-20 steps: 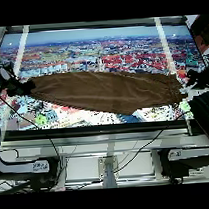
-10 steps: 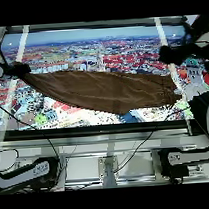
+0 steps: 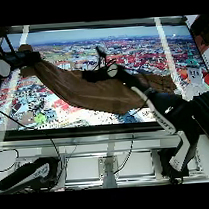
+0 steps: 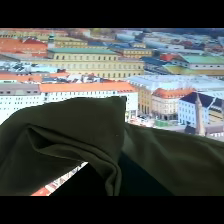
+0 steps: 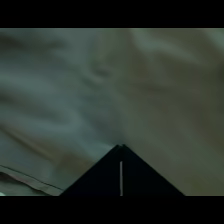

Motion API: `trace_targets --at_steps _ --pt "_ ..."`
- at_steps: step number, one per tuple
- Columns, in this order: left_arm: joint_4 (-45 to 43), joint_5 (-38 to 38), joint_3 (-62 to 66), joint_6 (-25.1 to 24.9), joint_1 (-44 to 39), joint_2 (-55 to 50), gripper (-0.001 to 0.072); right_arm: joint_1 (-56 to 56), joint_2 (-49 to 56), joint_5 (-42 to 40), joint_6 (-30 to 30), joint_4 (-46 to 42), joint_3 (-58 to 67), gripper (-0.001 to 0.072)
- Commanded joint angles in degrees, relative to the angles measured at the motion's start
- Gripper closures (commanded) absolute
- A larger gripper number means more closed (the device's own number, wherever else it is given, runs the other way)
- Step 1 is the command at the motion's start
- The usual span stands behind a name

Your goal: Fold the clothes and pants, and hang the long-sleeved shirts on hangers.

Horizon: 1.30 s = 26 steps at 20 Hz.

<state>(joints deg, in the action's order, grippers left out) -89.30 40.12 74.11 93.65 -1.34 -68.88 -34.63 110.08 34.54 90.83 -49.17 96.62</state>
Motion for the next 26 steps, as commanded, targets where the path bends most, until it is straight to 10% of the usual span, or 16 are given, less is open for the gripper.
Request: trace_targets --at_steps 1,10,26 --pt "5.62 -0.48 -0.02 0.0 -2.27 0.55 0.0683 -7.17 9.53 -2.69 0.07 7.93 8.57 0.0683" --pt "10.12 -0.5 -0.02 -0.02 -3.32 0.48 0.0683 -10.64 19.65 -0.28 8.04 9.31 20.98 0.0682" --pt "10.51 3.43 -0.04 -4.15 -29.88 -16.55 0.0683 20.39 -6.12 31.54 3.28 -27.12 20.98 0.068"
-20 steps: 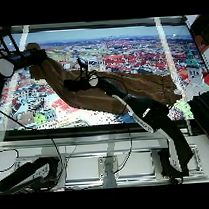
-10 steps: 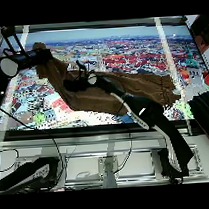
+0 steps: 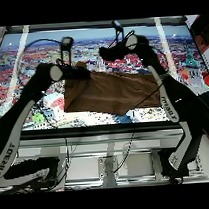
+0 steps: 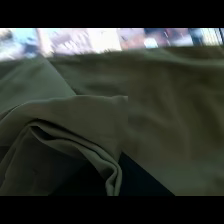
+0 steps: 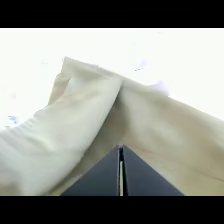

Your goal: Fold the clothes and pants, and hang the long-sleeved shirts on hangers.

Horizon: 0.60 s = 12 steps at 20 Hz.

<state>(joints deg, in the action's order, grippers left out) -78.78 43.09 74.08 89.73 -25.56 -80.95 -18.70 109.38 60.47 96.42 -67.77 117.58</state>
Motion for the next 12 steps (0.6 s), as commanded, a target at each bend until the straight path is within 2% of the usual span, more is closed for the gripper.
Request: trace_targets --at_steps 1,9,10,11,12 --pt "0.0 0.44 -0.02 -0.22 -7.41 -6.25 0.0683 5.7 -6.97 6.51 -2.56 -10.43 0.02 0.068" --pt "0.0 -0.83 -0.02 -1.49 -13.86 -17.29 0.0668 10.97 -11.89 9.73 -3.21 -12.28 -0.37 0.0679" --pt "-0.07 -0.87 0.0 -1.53 -13.84 -17.35 0.0561 10.97 -11.87 10.23 -3.85 -12.24 -0.76 0.0679" --pt "-0.57 -0.92 0.2 -1.66 -13.57 -17.16 0.0274 10.97 -11.87 10.56 -4.28 -12.24 -1.29 0.0679" --pt "-1.33 -0.85 0.5 -3.34 -13.31 -16.87 0.0069 10.97 -11.87 10.69 -4.37 -12.24 -1.79 0.0678"
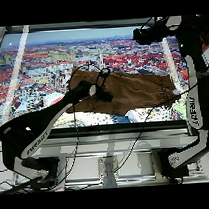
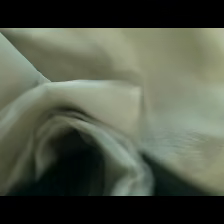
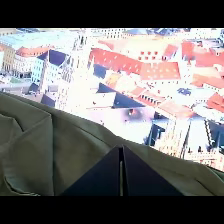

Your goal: Fold the clothes and pants, and hang the long-sleeved shirts on hangers.

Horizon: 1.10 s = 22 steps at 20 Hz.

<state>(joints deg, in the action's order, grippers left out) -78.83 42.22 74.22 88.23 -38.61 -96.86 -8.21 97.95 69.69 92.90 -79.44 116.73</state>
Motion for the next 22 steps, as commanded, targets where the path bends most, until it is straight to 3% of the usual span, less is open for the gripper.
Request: trace_targets --at_steps 1,3,8,9,10,13,14,16,18,19,20,21,22 --pt "-1.27 0.26 0.63 -4.7 -0.2 -0.37 0.0055 0.48 -0.44 1.49 -0.85 -0.61 -1.27 0.0678" --pt "-2.99 2.73 1.22 -7.69 -0.13 2.21 0.0063 0.48 -0.46 1.44 -0.85 -1.64 -1.31 0.0679" --pt "-15.91 5.62 1.22 -7.72 2.23 14.86 0.0065 1.38 -0.46 1.57 -1.05 -5.88 -1.31 0.0679" --pt "-15.87 7.54 1.22 -7.74 4.2 17.99 0.0118 2.12 -0.46 1.86 -1.03 -5.86 -1.31 0.0679" --pt "-15.78 10.01 1.2 -8.39 6.71 20.87 0.0222 2.91 -0.46 2.43 -1.03 -5.86 -1.31 0.0679" --pt "-14.75 17.16 1.2 -11.17 17.59 25.81 0.0269 5.14 -0.46 5.35 -1.05 -5.84 -1.31 0.0679" --pt "-12.76 19.28 1.16 -11.28 22.34 26.12 0.0344 5.77 -0.46 6.54 -1.07 -5.84 -1.31 0.0679" --pt "1.27 22.18 0.42 -17.64 33.9 25.2 0.0355 6.43 -0.46 8.37 -1.11 -5.79 -1.31 0.0679" --pt "20.74 25.09 0.07 -23.96 45.92 21.66 0.0355 6.4 -0.46 8.94 -2.6 -5.2 -1.31 0.0679" --pt "27.36 26.64 0.07 -26.1 50.25 19.37 0.0295 6.36 -0.46 8.96 -3.08 -4.17 -1.31 0.0679" --pt "31.87 27.67 0.07 -26.97 53.62 17.0 0.0148 6.36 -0.46 8.96 -3.82 -2.99 -1.31 0.0679" --pt "34.73 28.41 0.07 -28.68 56.06 14.32 0.0054 6.36 -0.46 8.96 -4.02 -2.89 -1.31 0.0679" --pt "35.89 29.4 0.07 -31.67 57.22 11.72 0.0054 6.36 -0.46 8.96 -4.07 -2.86 -1.31 0.0679"
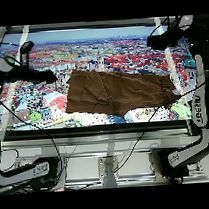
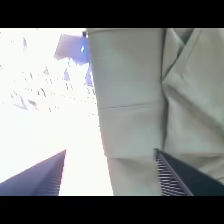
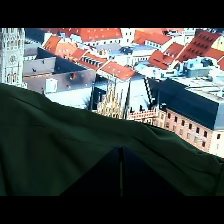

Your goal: Fold the clothes and pants, and hang the long-sleeved shirts on hangers.

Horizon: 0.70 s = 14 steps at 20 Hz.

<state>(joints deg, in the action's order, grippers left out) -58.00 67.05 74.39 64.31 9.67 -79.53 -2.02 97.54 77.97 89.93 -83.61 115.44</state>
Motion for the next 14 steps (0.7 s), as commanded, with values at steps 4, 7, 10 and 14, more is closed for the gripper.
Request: trace_targets --at_steps 4,7,10,14 --pt "15.02 2.36 -0.11 -14.34 6.86 -14.21 0.0018 0.17 -0.04 0.63 -1.07 1.31 -0.02 0.0679" --pt "15.23 -0.33 -0.11 -14.27 3.89 -19.85 -0.0004 0.17 -0.04 0.59 -1.07 1.31 -0.02 0.0679" --pt "15.23 -0.42 -0.11 -14.32 0.61 -23.28 -0.0003 0.17 -0.04 0.42 -1.07 1.31 -0.02 0.0678" --pt "15.23 -0.46 -0.11 -14.32 -2.89 -26.32 0.0005 0.17 -0.04 0.46 -1.05 1.36 -0.02 0.0678"
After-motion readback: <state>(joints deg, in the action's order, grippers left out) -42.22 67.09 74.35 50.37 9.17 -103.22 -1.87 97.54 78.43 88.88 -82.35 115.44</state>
